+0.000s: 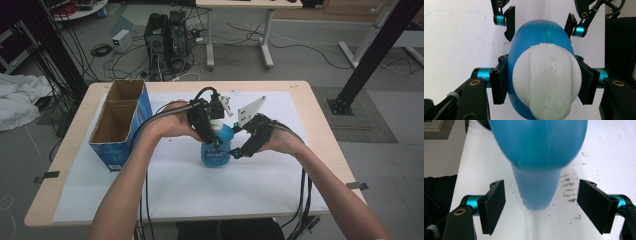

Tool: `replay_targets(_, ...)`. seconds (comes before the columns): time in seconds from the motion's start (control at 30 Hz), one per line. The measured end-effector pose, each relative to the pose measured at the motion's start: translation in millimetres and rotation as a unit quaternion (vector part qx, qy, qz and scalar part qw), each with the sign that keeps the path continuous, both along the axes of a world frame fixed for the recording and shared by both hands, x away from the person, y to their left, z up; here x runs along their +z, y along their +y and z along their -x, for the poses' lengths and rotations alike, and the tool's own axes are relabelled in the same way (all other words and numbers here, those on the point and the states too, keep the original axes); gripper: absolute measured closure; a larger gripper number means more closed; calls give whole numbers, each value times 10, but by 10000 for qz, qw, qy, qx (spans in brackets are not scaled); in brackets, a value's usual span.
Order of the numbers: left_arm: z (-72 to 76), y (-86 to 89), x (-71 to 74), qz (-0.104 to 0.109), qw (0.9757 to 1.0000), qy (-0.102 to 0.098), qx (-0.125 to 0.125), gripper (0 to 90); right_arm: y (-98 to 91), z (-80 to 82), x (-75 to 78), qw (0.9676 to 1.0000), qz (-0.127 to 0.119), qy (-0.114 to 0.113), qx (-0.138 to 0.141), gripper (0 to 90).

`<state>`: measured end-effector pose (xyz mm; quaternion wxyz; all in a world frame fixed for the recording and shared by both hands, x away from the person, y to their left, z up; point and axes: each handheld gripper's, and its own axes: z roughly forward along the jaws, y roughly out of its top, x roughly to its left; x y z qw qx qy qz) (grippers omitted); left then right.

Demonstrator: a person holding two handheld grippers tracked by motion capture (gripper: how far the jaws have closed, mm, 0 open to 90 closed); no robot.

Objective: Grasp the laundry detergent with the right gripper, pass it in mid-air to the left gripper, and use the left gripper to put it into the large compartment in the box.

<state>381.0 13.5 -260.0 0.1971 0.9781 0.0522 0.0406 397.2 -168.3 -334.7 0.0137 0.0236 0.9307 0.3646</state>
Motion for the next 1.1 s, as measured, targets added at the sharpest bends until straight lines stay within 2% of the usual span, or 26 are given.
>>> replay_targets(0.03,-1,8,8,-22,10000,-5,3,382,-6,8,4,10000,9,52,-55,222)
replay_targets(0.17,-10,44,29,-19,10000,-24,-19,382,-52,12,2,9997,186,22,-145,221)
replay_targets(0.2,-3,58,34,3,10000,-2,57,382,-52,12,2,9997,186,22,-145,221)
replay_targets(0.23,-13,70,50,5,10000,-38,6,381,-65,4,-1,9996,235,-42,-163,221)
replay_targets(0.3,-20,118,111,3,10000,-40,89,382,-118,17,-3,9988,358,-30,-318,221)
replay_targets(0.33,-20,118,111,3,10000,-40,89,382,-141,11,-7,9984,442,-109,-322,213)
replay_targets(0.4,-42,161,186,-140,9999,-66,58,382,-164,15,-10,9978,519,-134,-394,180)
replay_targets(0.43,-44,183,220,-132,9998,-70,108,381,-214,12,-22,9961,658,-110,-575,137)
replay_targets(0.47,-56,232,301,-119,9997,-82,195,382,-243,13,-37,9957,662,-139,-625,137)
replay_targets(0.5,-56,232,301,-119,9997,-82,195,381,-243,13,-37,9957,662,-139,-625,137)
replay_targets(0.6,-79,323,459,-160,9993,-134,319,381,-355,8,-24,9946,773,-147,-674,137)
replay_targets(0.63,-74,351,500,-75,9988,-121,469,381,-390,9,-23,9942,784,-150,-715,137)
replay_targets(0.67,-94,401,588,-210,9986,-161,451,381,-422,8,-20,9934,835,-152,-774,136)
replay_targets(0.77,-112,499,743,-194,9974,-202,670,381,-504,9,-9,9900,1057,-147,-918,135)
replay_targets(0.8,-128,537,815,-321,9970,-242,666,381,-552,20,-1,9878,1205,-114,-983,135)
replay_targets(0.83,-116,597,901,-193,9950,-239,953,381,-569,28,-1,9860,1260,-126,-1086,135)
replay_targets(0.87,-116,597,901,-193,9950,-239,953,382,-589,31,2,9847,1311,-123,-1137,135)
replay_targets(0.9,-128,641,963,-242,9946,-268,978,381,-609,30,4,9840,1336,-196,-1163,135)
replay_targets(0.97,-133,733,1072,-188,9926,-301,1158,381,-625,29,6,9833,1357,-235,-1187,135)
replay_targets(1.07,-148,879,1223,-228,9913,-329,1256,381,-677,43,35,9793,1546,-251,-1280,135)
replay_targets(1.1,-145,919,1255,-178,9900,-314,1364,381,-691,46,38,9778,1599,-296,-1322,135)
